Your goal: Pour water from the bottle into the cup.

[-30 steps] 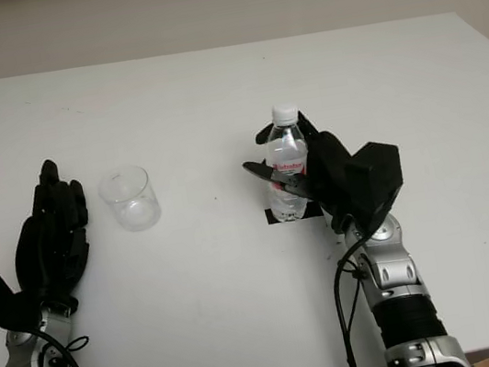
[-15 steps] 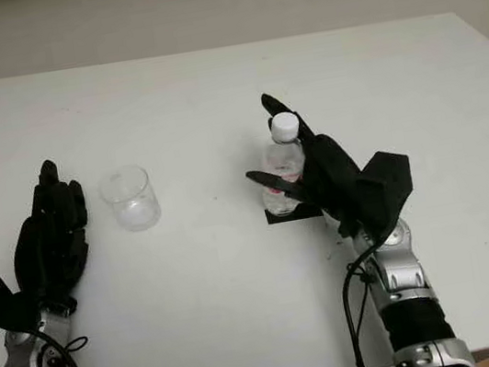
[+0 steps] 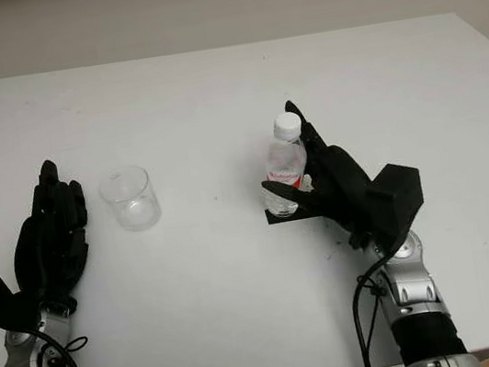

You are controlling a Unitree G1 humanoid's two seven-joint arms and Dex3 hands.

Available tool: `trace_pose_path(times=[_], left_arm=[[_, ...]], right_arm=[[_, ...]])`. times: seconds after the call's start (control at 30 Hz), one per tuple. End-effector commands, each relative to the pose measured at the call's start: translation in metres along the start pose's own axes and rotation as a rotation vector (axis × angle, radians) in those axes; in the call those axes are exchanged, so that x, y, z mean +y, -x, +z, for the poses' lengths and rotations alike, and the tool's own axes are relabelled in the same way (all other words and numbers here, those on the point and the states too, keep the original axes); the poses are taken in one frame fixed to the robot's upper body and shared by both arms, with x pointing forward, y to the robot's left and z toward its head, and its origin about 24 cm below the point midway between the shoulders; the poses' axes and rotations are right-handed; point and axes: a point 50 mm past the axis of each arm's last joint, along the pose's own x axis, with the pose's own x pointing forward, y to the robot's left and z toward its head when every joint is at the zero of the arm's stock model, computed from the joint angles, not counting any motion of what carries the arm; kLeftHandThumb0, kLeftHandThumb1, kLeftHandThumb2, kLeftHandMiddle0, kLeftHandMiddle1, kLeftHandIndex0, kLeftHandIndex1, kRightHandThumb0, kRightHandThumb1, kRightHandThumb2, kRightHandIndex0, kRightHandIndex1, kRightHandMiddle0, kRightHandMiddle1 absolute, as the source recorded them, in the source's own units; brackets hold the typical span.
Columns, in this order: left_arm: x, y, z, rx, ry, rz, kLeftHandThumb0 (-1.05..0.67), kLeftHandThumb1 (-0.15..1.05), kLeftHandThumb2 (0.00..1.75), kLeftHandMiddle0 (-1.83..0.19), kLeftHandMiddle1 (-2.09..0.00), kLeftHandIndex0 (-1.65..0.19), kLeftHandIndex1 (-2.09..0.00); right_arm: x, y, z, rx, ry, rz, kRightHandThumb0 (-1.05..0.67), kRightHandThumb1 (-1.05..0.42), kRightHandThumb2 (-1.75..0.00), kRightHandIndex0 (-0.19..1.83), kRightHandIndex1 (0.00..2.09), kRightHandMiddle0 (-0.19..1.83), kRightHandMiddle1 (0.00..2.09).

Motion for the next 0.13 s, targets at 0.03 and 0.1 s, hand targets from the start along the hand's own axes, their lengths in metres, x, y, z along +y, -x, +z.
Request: trace_pose_path(times=[0.03, 0.1], left_arm=[[0.0014, 0.0021, -0.0001, 0.000, -0.007, 0.000, -0.72, 1.05, 0.50, 0.17, -0.05, 0.16, -0.06], [0.0010, 0.0028, -0.0006, -0.001, 0.002, 0.003, -0.72, 1.05, 0.50, 0.17, -0.05, 0.16, -0.06]], right_arm=[[-0.0022, 0.0051, -0.0045, 0.009, 0.006, -0.018, -0.98, -0.90, -0.06, -0.19, 0.00, -0.19, 0.00], [-0.0009, 0.0060, -0.0064, 0.014, 0.017, -0.022, -0.97, -0.90, -0.06, -0.19, 0.00, -0.19, 0.00]])
